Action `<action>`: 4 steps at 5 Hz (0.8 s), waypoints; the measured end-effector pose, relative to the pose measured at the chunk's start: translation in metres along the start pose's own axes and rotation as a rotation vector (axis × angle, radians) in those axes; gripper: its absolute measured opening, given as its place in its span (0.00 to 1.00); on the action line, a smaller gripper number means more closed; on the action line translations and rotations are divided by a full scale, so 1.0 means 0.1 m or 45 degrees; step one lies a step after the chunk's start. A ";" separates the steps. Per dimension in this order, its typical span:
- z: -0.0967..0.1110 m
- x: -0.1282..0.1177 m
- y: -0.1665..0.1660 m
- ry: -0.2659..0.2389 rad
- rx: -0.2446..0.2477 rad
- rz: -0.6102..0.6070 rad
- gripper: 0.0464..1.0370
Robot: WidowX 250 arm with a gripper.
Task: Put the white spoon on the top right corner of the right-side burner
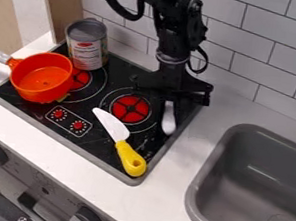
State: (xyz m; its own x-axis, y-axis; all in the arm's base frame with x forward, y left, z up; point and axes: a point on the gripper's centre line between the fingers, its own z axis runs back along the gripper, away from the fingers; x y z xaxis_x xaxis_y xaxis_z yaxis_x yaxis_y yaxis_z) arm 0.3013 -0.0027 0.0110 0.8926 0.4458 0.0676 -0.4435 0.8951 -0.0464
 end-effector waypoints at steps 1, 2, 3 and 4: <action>0.03 0.01 -0.01 0.022 -0.005 0.029 0.75; 0.04 -0.01 0.01 0.052 -0.020 0.059 0.95; 0.18 0.00 0.05 0.045 -0.053 0.080 0.96; 0.32 0.00 0.13 0.045 -0.081 0.100 0.96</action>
State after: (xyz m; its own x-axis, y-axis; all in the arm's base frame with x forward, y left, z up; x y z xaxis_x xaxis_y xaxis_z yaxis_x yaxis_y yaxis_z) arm 0.2926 0.0094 0.0425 0.8580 0.5130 0.0264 -0.5072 0.8543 -0.1138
